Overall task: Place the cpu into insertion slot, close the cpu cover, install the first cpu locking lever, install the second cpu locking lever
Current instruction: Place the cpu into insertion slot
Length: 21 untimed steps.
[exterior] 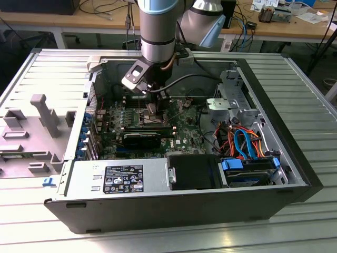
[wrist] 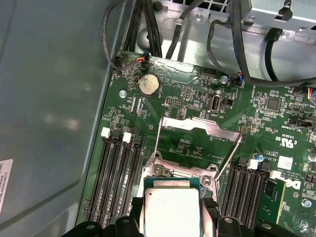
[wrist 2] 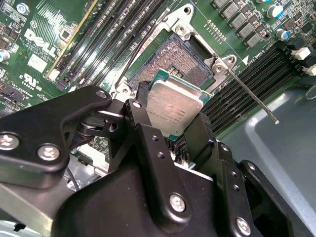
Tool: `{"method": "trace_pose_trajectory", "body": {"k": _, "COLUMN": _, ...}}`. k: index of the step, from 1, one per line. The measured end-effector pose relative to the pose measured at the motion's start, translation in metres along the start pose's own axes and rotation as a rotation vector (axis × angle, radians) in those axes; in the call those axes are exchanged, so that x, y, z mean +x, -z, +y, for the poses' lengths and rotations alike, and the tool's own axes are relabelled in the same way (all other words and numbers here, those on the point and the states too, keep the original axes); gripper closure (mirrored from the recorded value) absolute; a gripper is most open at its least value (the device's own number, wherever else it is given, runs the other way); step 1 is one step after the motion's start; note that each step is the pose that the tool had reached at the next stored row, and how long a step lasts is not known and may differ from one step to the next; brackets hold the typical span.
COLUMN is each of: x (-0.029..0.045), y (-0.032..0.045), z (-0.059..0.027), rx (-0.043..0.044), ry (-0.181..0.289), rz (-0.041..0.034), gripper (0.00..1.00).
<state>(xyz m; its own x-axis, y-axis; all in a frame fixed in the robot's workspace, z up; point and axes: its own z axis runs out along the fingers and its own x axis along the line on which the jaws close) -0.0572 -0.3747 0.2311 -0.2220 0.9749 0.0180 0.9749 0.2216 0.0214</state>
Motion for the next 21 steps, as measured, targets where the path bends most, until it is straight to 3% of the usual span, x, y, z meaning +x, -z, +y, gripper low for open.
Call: {"method": "trace_pose_trajectory", "body": {"k": 21, "x": 0.0000, "y": -0.0013, "z": 0.0000, "rx": -0.0008, "ry": -0.045, "rz": -0.0010, "gripper": 0.46}}
